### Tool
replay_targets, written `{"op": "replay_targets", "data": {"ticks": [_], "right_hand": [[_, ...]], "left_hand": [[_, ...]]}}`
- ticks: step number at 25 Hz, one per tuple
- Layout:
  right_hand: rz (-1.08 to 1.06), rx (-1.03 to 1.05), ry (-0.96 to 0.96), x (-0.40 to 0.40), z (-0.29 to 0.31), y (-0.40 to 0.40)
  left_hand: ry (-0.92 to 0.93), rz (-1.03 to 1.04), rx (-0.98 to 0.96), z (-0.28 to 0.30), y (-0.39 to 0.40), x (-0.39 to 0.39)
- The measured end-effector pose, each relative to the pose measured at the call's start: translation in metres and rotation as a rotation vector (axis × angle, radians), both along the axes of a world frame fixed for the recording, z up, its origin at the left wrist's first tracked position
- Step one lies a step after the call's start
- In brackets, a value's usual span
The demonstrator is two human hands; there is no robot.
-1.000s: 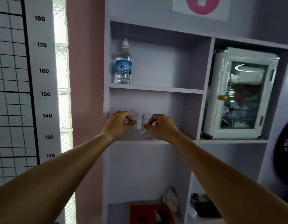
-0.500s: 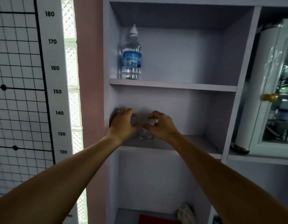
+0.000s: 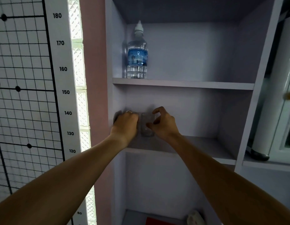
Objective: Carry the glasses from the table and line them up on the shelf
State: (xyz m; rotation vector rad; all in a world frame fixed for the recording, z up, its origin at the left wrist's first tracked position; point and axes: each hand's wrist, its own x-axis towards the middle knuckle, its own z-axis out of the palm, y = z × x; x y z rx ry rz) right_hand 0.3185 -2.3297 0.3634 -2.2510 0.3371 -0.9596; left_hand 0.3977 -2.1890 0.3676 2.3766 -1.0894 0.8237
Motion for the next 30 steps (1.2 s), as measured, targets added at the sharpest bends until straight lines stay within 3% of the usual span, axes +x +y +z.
{"op": "replay_targets", "data": {"ticks": [5, 9, 16, 19, 22, 30], "right_hand": [[0.034, -0.023, 0.041, 0.001, -0.004, 0.000], [0.080, 0.000, 0.043, -0.008, -0.007, 0.001], [0.200, -0.046, 0.008, -0.008, -0.022, 0.042], [0.337, -0.074, -0.002, -0.002, -0.022, 0.096], [0.544, -0.179, 0.061, 0.005, -0.022, 0.185], [1.010, -0.312, 0.228, -0.031, -0.034, 0.519]], "left_hand": [[0.006, 0.118, 0.162, -0.009, -0.004, 0.004], [0.071, 0.116, 0.188, -0.015, 0.000, -0.002], [0.234, -0.023, -0.058, -0.010, 0.071, -0.035], [0.306, 0.066, -0.028, -0.011, 0.146, -0.037], [0.354, 0.283, -0.019, -0.016, 0.256, -0.045], [0.465, 0.739, -0.064, -0.036, 0.597, -0.174]]}}
